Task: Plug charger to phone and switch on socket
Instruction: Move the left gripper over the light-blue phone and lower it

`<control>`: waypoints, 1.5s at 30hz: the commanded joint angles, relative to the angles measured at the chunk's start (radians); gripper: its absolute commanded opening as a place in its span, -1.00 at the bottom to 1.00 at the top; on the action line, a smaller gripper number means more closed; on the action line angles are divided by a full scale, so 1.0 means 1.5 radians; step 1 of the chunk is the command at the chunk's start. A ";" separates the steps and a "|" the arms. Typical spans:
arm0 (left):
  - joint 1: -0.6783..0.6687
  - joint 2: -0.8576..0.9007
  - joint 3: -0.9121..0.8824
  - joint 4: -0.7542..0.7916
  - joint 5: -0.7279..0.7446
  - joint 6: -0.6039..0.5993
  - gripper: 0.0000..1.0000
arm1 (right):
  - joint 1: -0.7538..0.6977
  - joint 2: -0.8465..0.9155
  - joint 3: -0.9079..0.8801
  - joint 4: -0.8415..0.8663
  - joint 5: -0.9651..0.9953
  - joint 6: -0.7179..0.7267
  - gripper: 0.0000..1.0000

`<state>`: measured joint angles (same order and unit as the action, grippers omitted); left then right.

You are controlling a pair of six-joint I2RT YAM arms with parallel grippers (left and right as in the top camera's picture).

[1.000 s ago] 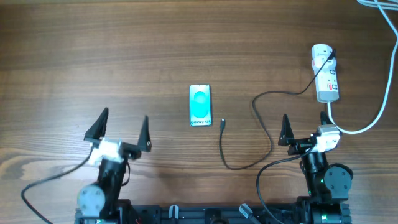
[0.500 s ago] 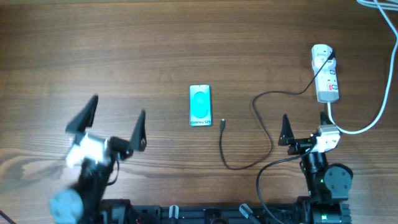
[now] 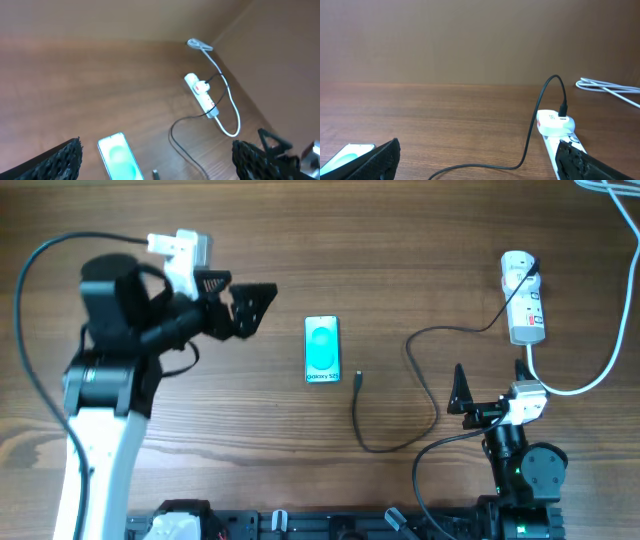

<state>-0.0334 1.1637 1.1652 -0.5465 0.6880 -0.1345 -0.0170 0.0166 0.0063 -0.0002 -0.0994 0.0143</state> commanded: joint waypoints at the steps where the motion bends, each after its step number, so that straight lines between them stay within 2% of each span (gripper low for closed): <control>1: -0.048 0.074 0.066 -0.047 -0.095 -0.108 0.99 | -0.002 -0.002 -0.001 0.002 0.006 0.008 1.00; 4: -0.094 0.131 0.134 -0.131 -0.195 -0.111 0.99 | -0.002 -0.002 -0.001 0.002 0.006 0.008 0.99; 8: -0.159 0.252 0.291 -0.288 -0.310 -0.114 1.00 | -0.002 -0.002 -0.001 0.002 0.006 0.008 0.99; 12: -0.196 0.373 0.436 -0.409 -0.369 -0.131 1.00 | -0.002 -0.002 -0.001 0.002 0.006 0.008 1.00; 15: -0.211 0.440 0.488 -0.454 -0.411 -0.162 1.00 | -0.002 -0.002 -0.001 0.002 0.006 0.008 0.99; 22: -0.246 0.550 0.490 -0.463 -0.437 -0.216 1.00 | -0.002 -0.002 -0.001 0.002 0.006 0.008 1.00; 29: -0.290 0.627 0.489 -0.414 -0.435 -0.215 1.00 | -0.002 -0.002 -0.001 0.002 0.007 0.008 0.99; 35: -0.314 0.675 0.489 -0.413 -0.437 -0.267 1.00 | -0.002 -0.002 -0.001 0.002 0.006 0.008 1.00; 45: -0.334 0.701 0.460 -0.412 -0.437 -0.268 1.00 | -0.002 -0.002 -0.001 0.002 0.006 0.008 0.99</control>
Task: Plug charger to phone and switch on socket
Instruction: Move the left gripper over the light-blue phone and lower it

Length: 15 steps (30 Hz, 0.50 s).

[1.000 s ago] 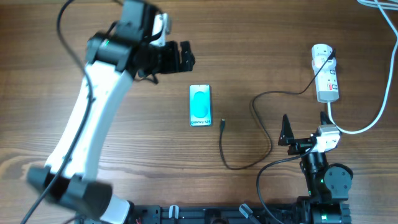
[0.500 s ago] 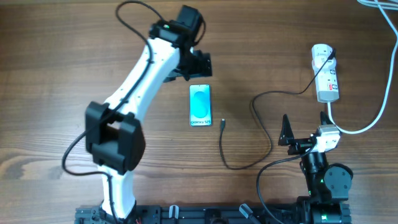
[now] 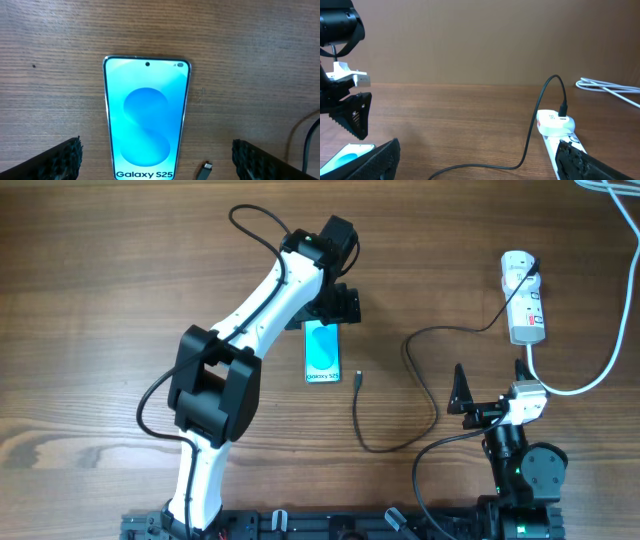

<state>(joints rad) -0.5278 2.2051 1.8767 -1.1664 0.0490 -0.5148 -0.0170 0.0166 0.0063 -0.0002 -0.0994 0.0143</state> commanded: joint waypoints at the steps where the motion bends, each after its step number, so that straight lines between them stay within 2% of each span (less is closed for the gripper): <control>1: -0.004 0.006 -0.019 0.003 -0.011 -0.014 1.00 | -0.002 -0.002 -0.001 0.002 0.007 0.008 0.99; 15: -0.006 0.006 -0.099 0.069 -0.012 -0.049 1.00 | -0.002 -0.002 -0.001 0.002 0.006 0.008 1.00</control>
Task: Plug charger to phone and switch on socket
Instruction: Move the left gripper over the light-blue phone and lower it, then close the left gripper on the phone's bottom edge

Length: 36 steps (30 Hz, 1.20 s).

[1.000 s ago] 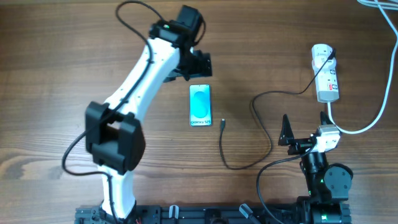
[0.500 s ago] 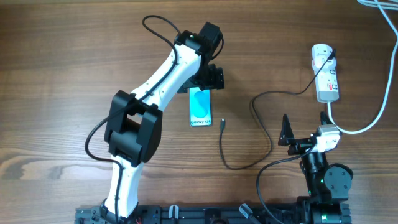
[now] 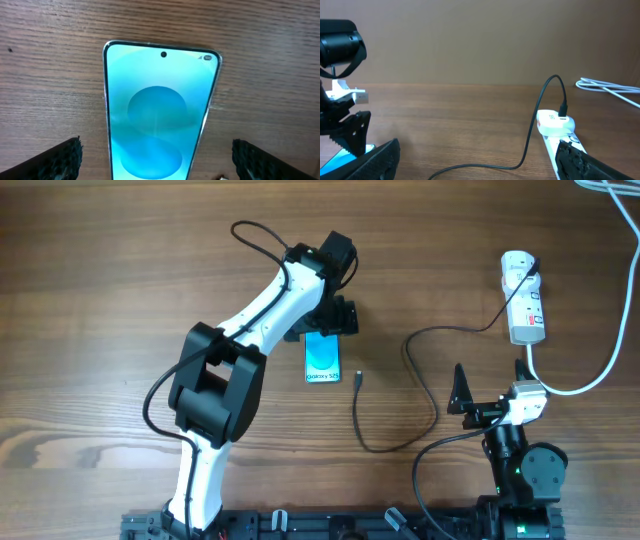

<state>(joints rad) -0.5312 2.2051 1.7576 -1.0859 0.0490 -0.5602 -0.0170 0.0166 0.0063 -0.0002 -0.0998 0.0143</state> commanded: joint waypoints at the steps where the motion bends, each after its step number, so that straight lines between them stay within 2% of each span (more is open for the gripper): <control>1: -0.005 0.007 -0.024 0.020 -0.012 -0.019 1.00 | -0.002 -0.002 -0.001 0.002 0.007 0.008 0.99; 6: -0.016 0.011 -0.031 0.034 -0.017 -0.019 1.00 | -0.002 -0.002 -0.001 0.002 0.007 0.008 1.00; 11: -0.026 0.013 -0.040 0.034 -0.061 -0.020 1.00 | -0.002 -0.002 -0.001 0.002 0.007 0.008 0.99; 21: -0.027 0.013 -0.082 0.054 -0.061 -0.019 1.00 | -0.002 -0.002 -0.001 0.002 0.007 0.008 0.99; 36: -0.027 0.024 -0.084 0.073 -0.038 -0.019 1.00 | -0.002 -0.002 -0.001 0.002 0.007 0.008 1.00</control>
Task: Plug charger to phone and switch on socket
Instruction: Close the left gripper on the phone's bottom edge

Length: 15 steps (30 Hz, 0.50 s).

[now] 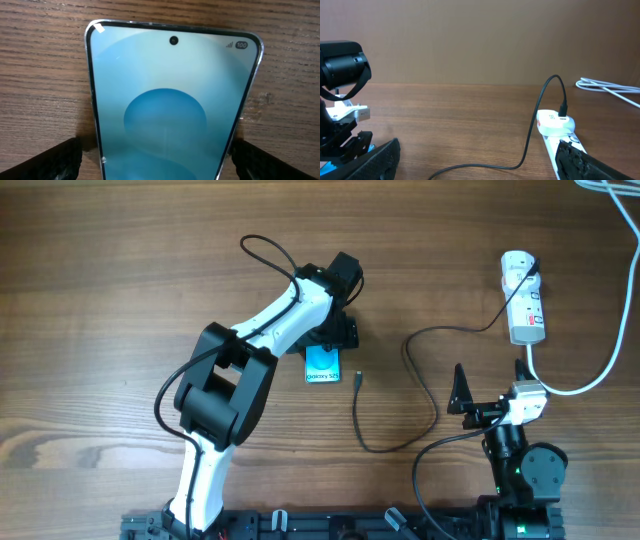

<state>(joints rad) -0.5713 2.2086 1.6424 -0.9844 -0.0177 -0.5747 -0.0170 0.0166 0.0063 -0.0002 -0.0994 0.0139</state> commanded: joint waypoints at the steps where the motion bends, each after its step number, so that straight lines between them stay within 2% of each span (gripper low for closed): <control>1: 0.000 0.026 -0.009 0.009 0.006 -0.009 1.00 | -0.002 -0.002 -0.001 0.002 0.006 0.008 0.99; 15: 0.000 0.048 -0.024 0.004 0.006 -0.009 0.99 | -0.002 -0.002 -0.001 0.002 0.006 0.008 0.99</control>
<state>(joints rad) -0.5713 2.2139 1.6421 -0.9771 -0.0105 -0.5747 -0.0170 0.0166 0.0063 -0.0002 -0.0994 0.0143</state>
